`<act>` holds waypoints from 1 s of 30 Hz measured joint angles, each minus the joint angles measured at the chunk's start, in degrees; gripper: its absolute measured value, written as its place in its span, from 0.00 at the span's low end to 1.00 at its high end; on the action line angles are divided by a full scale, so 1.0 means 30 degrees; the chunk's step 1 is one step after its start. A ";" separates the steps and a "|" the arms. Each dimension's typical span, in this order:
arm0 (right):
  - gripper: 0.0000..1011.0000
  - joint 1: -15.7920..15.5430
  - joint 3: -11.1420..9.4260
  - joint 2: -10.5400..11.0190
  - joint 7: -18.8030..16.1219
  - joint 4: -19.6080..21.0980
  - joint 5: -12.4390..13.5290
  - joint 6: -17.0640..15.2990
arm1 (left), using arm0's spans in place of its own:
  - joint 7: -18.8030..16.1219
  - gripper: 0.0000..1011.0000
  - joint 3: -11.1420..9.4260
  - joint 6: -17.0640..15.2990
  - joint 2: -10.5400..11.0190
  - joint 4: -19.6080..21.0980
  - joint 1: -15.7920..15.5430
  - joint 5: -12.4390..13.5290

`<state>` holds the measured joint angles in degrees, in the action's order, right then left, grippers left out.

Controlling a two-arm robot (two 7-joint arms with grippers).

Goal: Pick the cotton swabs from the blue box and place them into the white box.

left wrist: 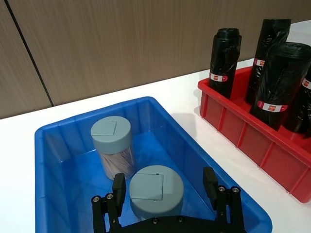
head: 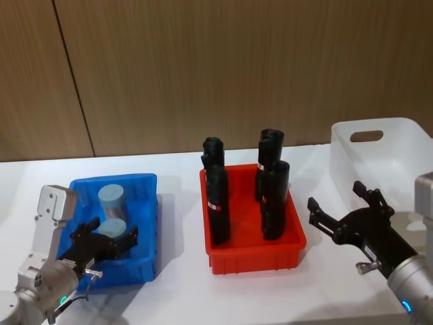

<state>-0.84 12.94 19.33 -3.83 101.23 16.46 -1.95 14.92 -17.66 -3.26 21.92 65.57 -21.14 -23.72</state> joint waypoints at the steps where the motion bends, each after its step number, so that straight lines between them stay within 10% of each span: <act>1: 0.99 0.0001 0.0000 0.0001 0.0000 0.0000 0.0000 0.0000 | 0.0014 0.99 -0.0001 -0.0015 -0.0016 -0.0051 -0.0031 0.0005; 16: 0.99 0.0000 0.0000 0.0001 0.0000 0.0000 0.0000 0.0000 | 0.0188 0.98 -0.0019 -0.0245 -0.0275 -0.0846 -0.0453 0.0110; 30: 0.99 0.0000 0.0000 0.0001 0.0000 0.0001 0.0000 0.0000 | 0.0215 0.66 0.0031 -0.0352 -0.0365 -0.1189 -0.0606 0.0123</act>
<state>-0.84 12.94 19.34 -3.83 101.23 16.46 -1.95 15.56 -17.57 -4.31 20.82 62.01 -22.95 -23.35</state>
